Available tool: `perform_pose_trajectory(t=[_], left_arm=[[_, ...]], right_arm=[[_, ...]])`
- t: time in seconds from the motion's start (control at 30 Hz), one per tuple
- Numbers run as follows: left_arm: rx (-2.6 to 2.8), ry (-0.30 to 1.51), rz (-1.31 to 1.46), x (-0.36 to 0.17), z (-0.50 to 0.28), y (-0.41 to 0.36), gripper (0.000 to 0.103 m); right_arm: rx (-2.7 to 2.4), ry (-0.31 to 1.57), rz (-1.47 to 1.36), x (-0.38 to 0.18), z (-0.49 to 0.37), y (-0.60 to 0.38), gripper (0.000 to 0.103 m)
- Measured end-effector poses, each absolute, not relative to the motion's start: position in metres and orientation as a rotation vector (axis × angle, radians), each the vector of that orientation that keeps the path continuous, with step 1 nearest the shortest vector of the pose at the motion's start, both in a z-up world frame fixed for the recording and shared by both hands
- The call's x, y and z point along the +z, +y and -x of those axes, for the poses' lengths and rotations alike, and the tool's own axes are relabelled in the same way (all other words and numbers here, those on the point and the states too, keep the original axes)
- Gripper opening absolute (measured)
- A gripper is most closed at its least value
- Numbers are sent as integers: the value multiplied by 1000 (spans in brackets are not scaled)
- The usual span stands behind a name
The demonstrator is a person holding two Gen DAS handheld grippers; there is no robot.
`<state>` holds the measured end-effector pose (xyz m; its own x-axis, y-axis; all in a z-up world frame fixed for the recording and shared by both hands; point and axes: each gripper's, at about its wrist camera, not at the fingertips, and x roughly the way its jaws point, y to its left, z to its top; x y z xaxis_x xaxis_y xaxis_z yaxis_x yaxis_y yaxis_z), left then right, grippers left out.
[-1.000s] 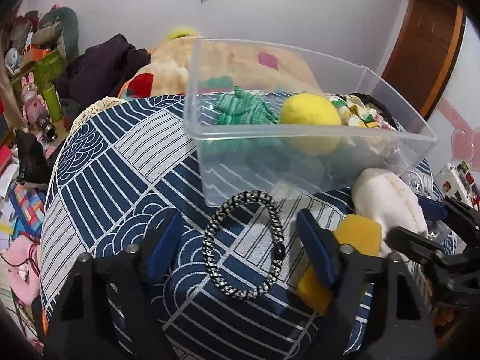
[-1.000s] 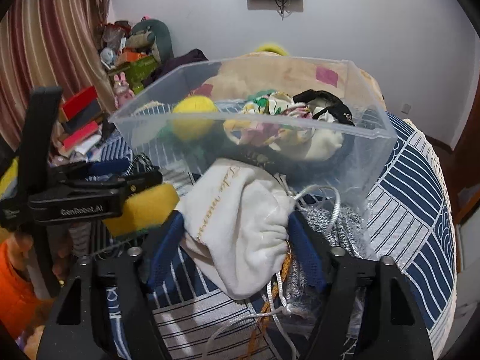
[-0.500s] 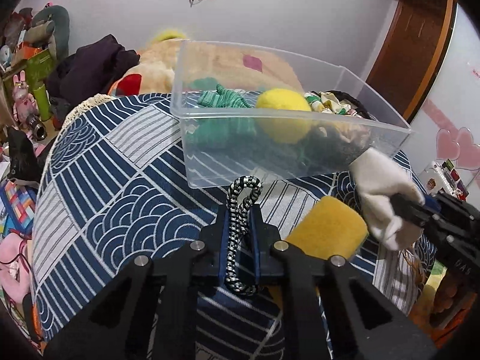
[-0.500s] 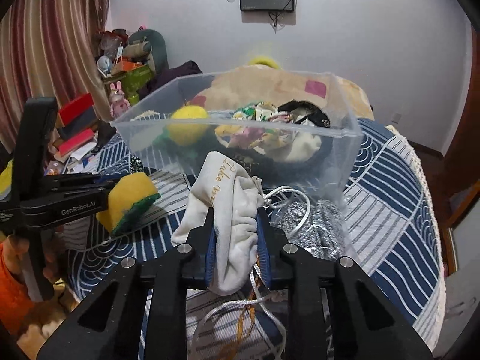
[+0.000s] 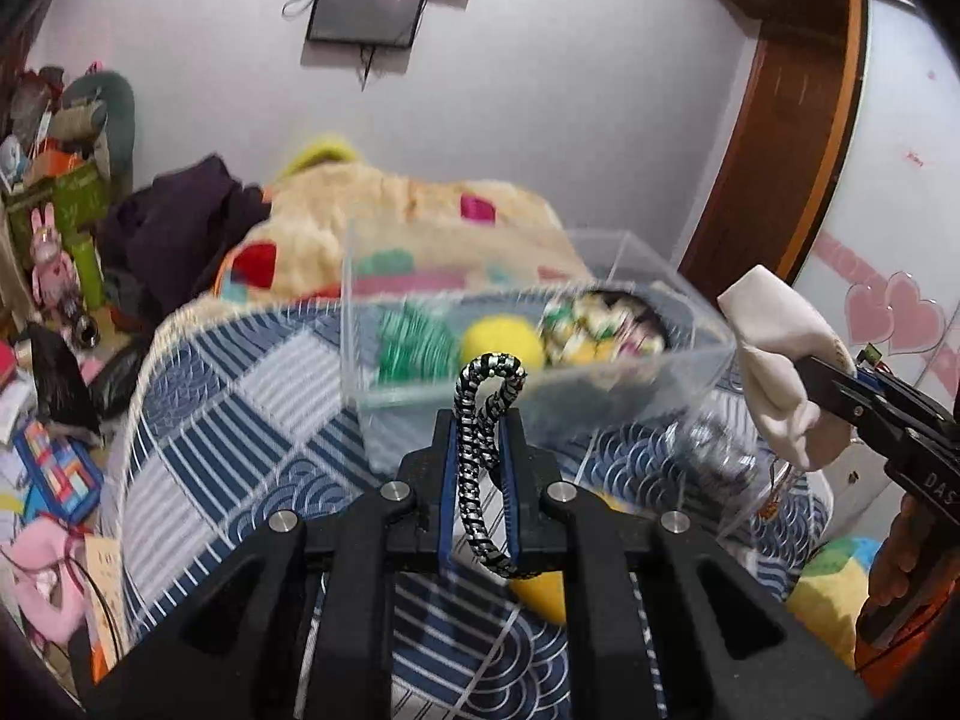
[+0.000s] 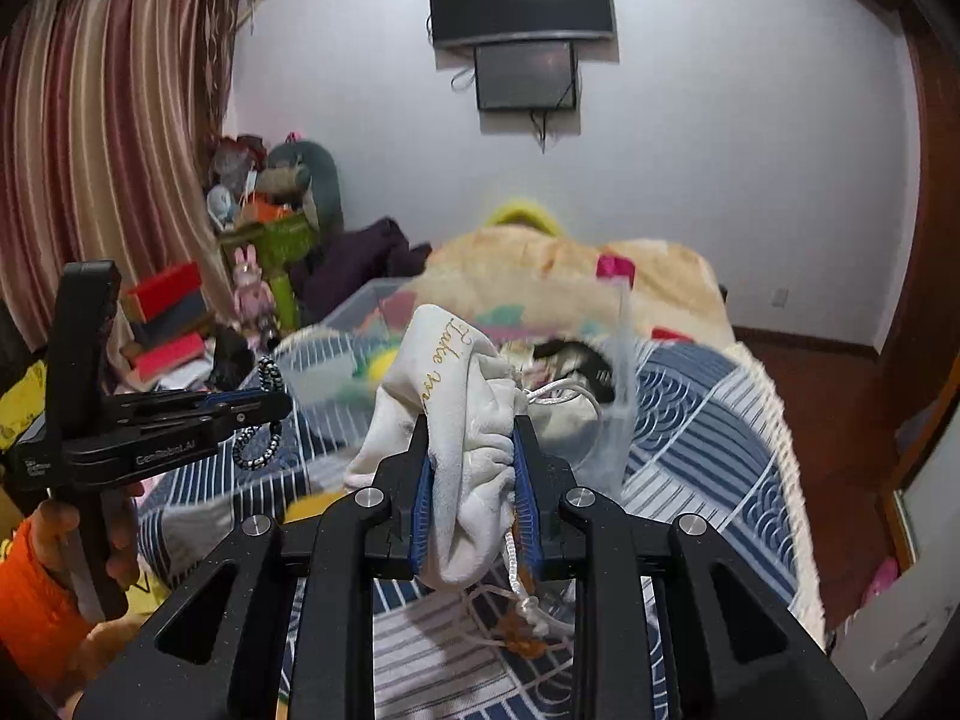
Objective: Organize soft objects
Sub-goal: 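Drop the bracelet into the box with the left tool while the right tool drops the pouch in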
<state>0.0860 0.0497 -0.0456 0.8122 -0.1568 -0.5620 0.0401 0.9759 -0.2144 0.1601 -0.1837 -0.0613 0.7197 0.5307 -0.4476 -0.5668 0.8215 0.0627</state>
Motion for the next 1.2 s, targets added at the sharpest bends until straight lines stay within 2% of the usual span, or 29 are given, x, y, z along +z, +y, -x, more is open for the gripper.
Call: perform_pose_trajectory(t=[0.27,0.53,1.1,1.2], left_arm=[[-107,537,154,-11,-101,45,13],[-94,559,141,-13,-136,48,13],[-57,710,152,-63,-197,57,13],[-60,716,161,-66,-198,59,15]], right_arm=[[578,388,52,-32,-175,-178,22],[563,372,73,-22,-201,-149,22],[557,632,238,-80,-260,-84,22],[558,668,256,-87,-266,-84,23]])
